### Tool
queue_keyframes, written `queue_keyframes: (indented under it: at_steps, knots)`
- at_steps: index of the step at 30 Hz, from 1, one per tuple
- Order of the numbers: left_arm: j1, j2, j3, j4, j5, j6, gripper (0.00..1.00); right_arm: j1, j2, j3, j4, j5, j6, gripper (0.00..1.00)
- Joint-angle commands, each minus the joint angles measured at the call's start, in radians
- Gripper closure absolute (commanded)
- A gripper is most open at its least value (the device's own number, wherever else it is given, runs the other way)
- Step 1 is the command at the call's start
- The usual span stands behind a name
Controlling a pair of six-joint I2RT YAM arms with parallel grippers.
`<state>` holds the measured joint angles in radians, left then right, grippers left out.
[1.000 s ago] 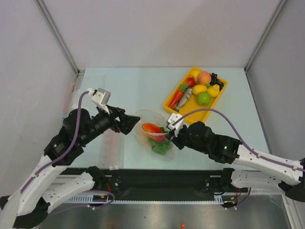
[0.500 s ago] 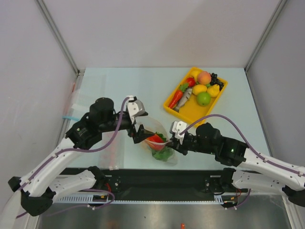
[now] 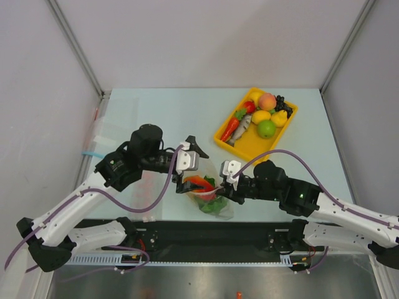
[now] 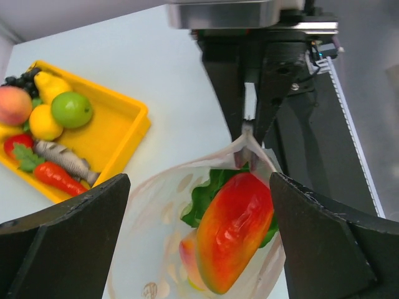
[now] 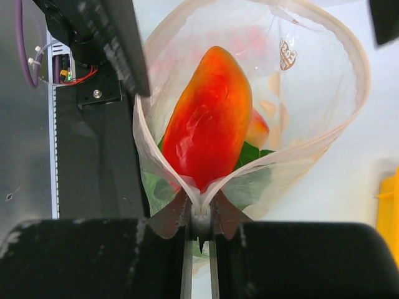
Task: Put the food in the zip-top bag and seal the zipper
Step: Zip the zipper food storage bag.
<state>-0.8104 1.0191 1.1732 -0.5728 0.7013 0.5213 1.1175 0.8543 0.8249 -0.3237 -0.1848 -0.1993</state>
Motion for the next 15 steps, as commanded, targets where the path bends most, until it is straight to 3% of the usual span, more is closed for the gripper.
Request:
queue_keyframes:
  at_steps: [1,15]
  knots:
    - [-0.033,0.029,0.036,-0.033,0.121,0.101,0.00,0.014,-0.009,0.014,0.026,0.005,-0.009,1.00]
    - [-0.110,0.124,0.039,-0.059,0.080,0.117,0.01,0.057,-0.012,0.031,-0.020,0.090,0.018,1.00]
